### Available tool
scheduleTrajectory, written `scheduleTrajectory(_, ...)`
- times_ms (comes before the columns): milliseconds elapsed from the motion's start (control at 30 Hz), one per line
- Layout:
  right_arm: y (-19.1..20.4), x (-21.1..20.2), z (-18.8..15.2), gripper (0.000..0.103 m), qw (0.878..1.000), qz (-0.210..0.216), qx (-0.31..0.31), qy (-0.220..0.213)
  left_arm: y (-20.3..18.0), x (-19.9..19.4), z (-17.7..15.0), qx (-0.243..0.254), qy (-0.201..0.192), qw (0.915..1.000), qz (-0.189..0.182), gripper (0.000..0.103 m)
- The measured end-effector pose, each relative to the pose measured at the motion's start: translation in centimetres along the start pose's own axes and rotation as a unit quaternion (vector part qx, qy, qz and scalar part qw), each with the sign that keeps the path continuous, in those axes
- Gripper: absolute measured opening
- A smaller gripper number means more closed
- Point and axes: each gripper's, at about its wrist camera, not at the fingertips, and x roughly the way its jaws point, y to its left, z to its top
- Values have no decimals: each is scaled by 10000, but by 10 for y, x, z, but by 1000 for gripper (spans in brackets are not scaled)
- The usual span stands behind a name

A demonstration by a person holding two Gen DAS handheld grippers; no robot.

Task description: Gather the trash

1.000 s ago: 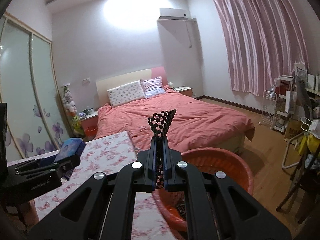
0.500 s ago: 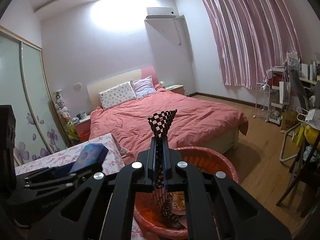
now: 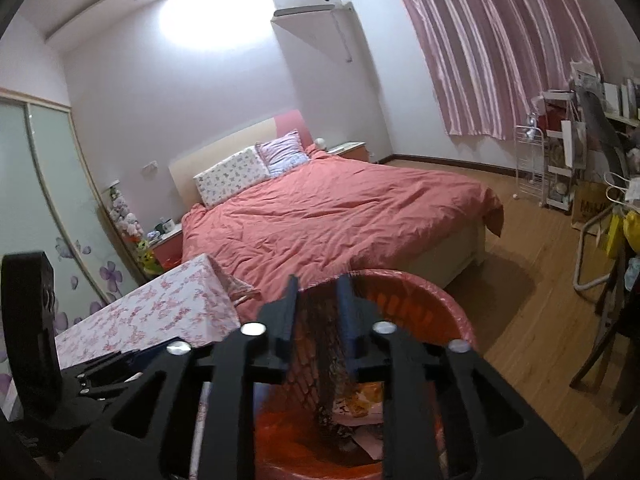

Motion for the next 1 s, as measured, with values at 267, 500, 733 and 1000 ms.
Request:
scheduleTrajectory(267, 5, -29, 4, 85, 9974, -567, 61, -431, 20, -21, -9, -119, -59, 9996, 255, 66)
scheduleTrajectory(500, 47, -78, -3, 96, 9889, -1018, -662, -854, 37, -104, -37, -53, -739, 9939, 822, 94)
scheduleTrajectory(733, 79, -139, -29, 100, 9815, -978, -1036, -1278, 55, -180, -86, -120, -1157, 9818, 1499, 99)
scheduleTrajectory(1000, 96, -162, -42, 101, 9863, -785, -993, -1059, 63, -240, -139, -557, -1431, 9661, 2074, 99)
